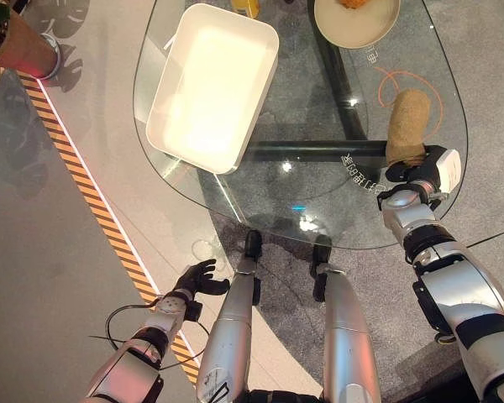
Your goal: Wipe the table with a cloth and put it in the basket.
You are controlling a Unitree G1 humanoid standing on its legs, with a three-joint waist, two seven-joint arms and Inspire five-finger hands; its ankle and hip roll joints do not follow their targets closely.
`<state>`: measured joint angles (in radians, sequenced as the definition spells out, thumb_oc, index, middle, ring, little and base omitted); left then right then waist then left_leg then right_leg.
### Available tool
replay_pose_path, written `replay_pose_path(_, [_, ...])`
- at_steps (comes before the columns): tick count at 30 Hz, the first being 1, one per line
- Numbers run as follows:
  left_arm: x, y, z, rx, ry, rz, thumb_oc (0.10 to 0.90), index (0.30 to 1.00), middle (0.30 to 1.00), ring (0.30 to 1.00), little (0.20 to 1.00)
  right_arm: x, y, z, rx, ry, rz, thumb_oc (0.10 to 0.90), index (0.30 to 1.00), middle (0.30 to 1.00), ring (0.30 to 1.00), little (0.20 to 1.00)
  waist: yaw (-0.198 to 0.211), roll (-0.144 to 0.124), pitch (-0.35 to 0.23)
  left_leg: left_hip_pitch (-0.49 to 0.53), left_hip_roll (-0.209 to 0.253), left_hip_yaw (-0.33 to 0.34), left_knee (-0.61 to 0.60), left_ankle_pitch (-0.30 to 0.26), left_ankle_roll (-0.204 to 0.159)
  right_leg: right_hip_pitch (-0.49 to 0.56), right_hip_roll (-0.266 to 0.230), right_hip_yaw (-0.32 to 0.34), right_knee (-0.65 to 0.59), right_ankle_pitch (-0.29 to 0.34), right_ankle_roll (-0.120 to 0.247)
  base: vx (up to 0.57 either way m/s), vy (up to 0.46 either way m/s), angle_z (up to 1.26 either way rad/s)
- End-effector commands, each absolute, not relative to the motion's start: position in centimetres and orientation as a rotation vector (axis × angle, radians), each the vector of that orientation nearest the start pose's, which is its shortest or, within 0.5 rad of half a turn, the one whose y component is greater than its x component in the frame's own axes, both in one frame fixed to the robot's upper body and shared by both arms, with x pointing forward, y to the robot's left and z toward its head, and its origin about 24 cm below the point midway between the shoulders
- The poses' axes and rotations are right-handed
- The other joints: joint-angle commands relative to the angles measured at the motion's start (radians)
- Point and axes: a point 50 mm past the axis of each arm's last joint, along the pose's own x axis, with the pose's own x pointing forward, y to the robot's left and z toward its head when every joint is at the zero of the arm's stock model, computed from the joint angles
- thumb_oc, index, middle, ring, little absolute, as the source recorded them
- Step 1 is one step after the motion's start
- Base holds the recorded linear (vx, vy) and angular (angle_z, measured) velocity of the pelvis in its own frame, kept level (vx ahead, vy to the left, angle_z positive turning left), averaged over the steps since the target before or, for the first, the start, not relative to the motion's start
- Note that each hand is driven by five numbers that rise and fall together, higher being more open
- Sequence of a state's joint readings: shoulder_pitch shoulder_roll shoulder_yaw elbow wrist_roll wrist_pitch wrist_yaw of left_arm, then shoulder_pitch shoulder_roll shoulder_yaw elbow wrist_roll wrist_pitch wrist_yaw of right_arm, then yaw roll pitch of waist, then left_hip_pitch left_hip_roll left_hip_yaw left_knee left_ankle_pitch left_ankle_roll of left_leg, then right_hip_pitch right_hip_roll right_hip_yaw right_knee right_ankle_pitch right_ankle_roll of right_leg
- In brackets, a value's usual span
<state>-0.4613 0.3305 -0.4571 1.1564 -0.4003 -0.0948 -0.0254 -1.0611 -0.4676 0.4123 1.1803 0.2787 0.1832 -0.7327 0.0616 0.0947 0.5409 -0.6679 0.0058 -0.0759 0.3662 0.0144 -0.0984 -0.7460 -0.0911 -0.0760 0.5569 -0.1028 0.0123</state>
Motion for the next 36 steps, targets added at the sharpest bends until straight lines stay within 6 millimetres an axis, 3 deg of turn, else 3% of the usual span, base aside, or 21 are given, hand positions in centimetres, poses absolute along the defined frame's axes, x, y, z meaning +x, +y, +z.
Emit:
replay_pose_path(1, [26.0,20.9,-8.4,0.243,0.720,-0.075,0.800,0.900,0.900,0.900,0.900,40.4,-24.8,19.2,-0.658,-0.039,-0.747,0.100,0.300,0.300,0.300,0.200,0.014,0.020,-0.021,0.001,-0.065,0.083,0.040,-0.039,0.085,0.044,0.037,-0.049,-0.049,0.013,-0.001,0.00,0.000,0.00])
replay_pose_path(10, [26.2,20.7,-8.2,0.248,0.710,-0.083,0.800,0.900,0.900,0.900,0.900,41.4,-20.7,21.7,-0.838,-0.190,-0.571,0.100,0.300,0.300,0.300,0.200,0.023,0.020,-0.021,-0.002,-0.069,0.079,0.031,-0.029,0.081,0.041,0.036,-0.055,-0.053,0.015,-0.002,0.00,0.000,0.00])
replay_pose_path(18, [26.1,20.4,-8.3,0.249,0.703,-0.089,0.800,0.900,0.900,0.900,0.900,41.6,-16.6,22.5,-0.967,-0.305,-0.402,0.100,0.300,0.300,0.300,0.200,0.029,0.027,-0.021,-0.001,-0.075,0.077,0.022,-0.022,0.077,0.041,0.032,-0.060,-0.062,0.016,-0.006,0.00,0.001,0.01])
replay_pose_path(23, [26.3,19.9,-8.2,0.245,0.693,-0.100,0.800,0.900,0.900,0.900,0.900,41.5,-14.1,21.5,-1.019,-0.337,-0.280,0.100,0.300,0.300,0.300,0.200,0.031,0.032,-0.021,0.005,-0.079,0.078,0.014,-0.017,0.075,0.048,0.029,-0.062,-0.073,0.017,-0.008,0.00,0.005,0.02])
replay_pose_path(36, [26.6,19.0,-8.0,0.241,0.683,-0.113,0.800,0.900,0.900,0.900,0.900,40.8,-10.1,19.2,-1.093,-0.359,-0.036,0.100,0.300,0.300,0.300,0.200,0.028,0.038,-0.021,0.001,-0.085,0.079,0.007,-0.008,0.071,0.043,0.026,-0.066,-0.080,0.022,-0.008,0.00,0.000,0.00])
